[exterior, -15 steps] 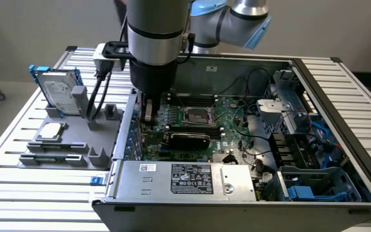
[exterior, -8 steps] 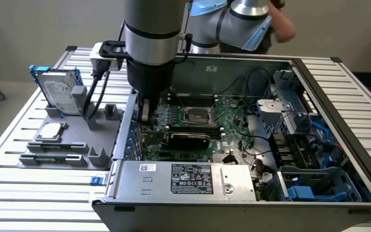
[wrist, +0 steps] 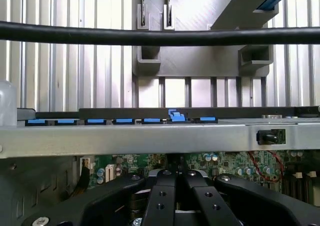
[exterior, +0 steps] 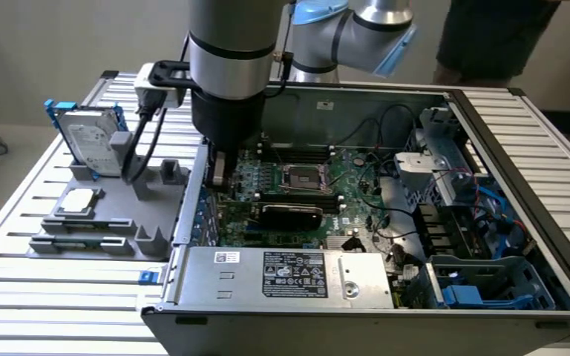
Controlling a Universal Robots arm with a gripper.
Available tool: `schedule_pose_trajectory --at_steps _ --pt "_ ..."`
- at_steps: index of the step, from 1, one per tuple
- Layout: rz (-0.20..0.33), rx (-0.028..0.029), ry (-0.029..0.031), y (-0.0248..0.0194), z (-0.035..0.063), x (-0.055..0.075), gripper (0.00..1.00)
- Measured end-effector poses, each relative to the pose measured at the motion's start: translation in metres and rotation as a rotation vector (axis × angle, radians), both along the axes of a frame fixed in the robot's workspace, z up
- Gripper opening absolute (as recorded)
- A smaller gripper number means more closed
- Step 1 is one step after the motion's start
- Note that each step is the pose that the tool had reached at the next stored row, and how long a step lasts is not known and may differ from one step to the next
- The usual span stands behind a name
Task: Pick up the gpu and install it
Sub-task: 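Insert the gpu into the slot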
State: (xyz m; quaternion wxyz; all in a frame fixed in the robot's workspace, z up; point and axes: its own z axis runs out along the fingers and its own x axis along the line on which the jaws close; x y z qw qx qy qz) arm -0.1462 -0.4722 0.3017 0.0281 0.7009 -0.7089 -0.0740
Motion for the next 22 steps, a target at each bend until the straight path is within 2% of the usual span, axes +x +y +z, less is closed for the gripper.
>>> schedule_pose_trajectory --at_steps 4,9,13,17,22 --pt "0.000 -0.0015 0.0043 0.0000 0.0013 -0.0003 0.11" --pt "0.000 -0.0064 0.0053 -0.0001 0.0013 -0.0001 0.11" --pt "0.000 -0.0140 0.0052 0.0000 0.0022 -0.0001 0.11" --pt "0.000 -0.0287 0.0053 -0.0002 0.0023 -0.0002 0.11" --pt "0.000 -0.0510 0.0054 -0.0004 0.0023 -0.0001 0.11"
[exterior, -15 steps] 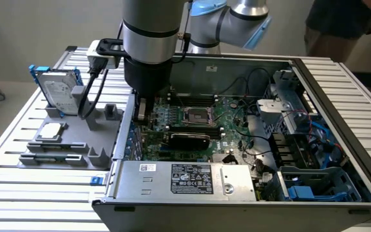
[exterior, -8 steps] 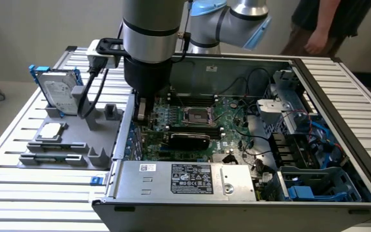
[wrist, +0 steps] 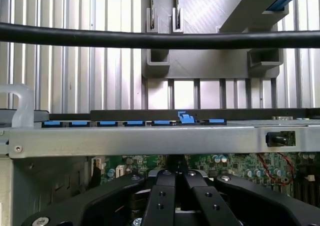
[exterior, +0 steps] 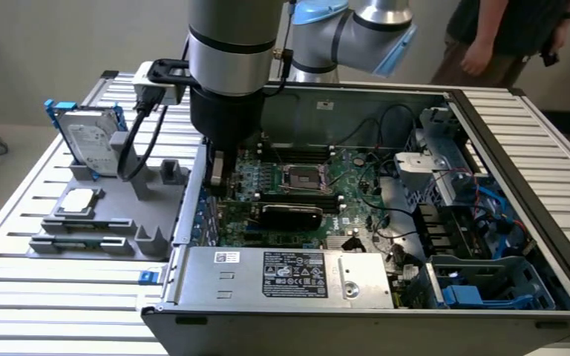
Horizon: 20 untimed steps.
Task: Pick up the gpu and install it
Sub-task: 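Insert the gpu into the slot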
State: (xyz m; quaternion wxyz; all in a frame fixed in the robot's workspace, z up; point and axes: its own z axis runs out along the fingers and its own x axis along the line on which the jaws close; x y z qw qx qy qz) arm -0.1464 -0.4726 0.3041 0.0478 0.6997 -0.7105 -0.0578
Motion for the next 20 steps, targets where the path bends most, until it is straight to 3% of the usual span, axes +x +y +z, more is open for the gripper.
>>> schedule_pose_trajectory --at_steps 2,16,20 --pt "0.000 -0.0026 0.0002 -0.0001 0.0001 0.0003 0.11" --pt "-0.003 -0.0026 -0.0035 0.0003 -0.0017 0.0038 0.11" --pt "-0.011 -0.0025 -0.0035 0.0022 -0.0033 0.0038 0.11"
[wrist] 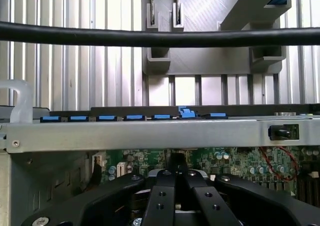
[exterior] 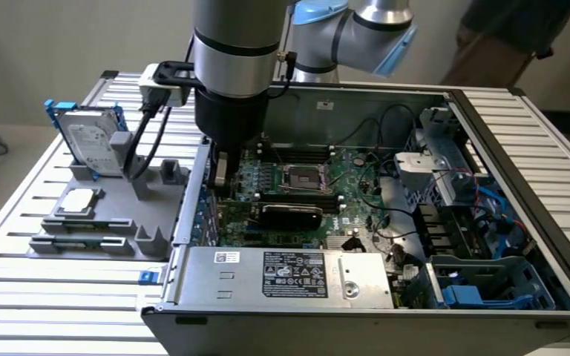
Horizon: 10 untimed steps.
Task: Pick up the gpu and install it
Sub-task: 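Insert the gpu into the slot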
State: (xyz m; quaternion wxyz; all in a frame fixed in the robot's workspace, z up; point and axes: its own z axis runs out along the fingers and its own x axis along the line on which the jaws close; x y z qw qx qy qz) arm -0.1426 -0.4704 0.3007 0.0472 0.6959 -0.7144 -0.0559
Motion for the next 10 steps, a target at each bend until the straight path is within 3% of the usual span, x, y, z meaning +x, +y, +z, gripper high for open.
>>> schedule_pose_trajectory --at_steps 10 --pt "-0.047 -0.0001 0.0000 0.0037 -0.0022 -0.0002 0.11"
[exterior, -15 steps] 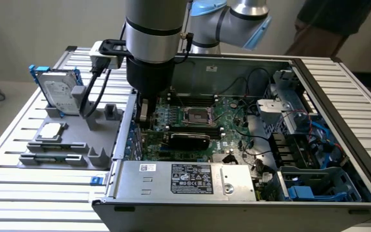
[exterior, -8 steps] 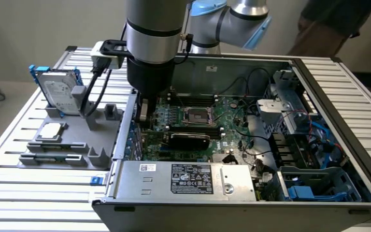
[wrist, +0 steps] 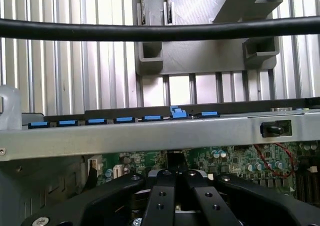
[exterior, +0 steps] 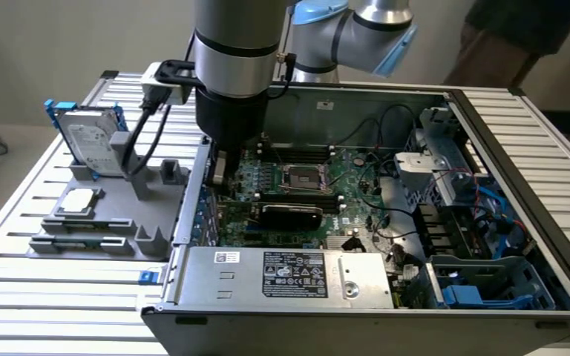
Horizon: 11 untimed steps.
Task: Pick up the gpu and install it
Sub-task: 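Insert the gpu into the slot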
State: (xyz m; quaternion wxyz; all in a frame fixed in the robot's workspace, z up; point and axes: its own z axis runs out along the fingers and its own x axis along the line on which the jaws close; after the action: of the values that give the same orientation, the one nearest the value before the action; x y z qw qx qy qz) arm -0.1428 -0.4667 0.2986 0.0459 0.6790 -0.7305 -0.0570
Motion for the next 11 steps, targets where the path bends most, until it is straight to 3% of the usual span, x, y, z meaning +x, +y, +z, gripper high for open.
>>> schedule_pose_trajectory --at_steps 11 --pt "-0.043 0.0002 0.0015 0.0026 -0.0001 -0.0009 0.11"
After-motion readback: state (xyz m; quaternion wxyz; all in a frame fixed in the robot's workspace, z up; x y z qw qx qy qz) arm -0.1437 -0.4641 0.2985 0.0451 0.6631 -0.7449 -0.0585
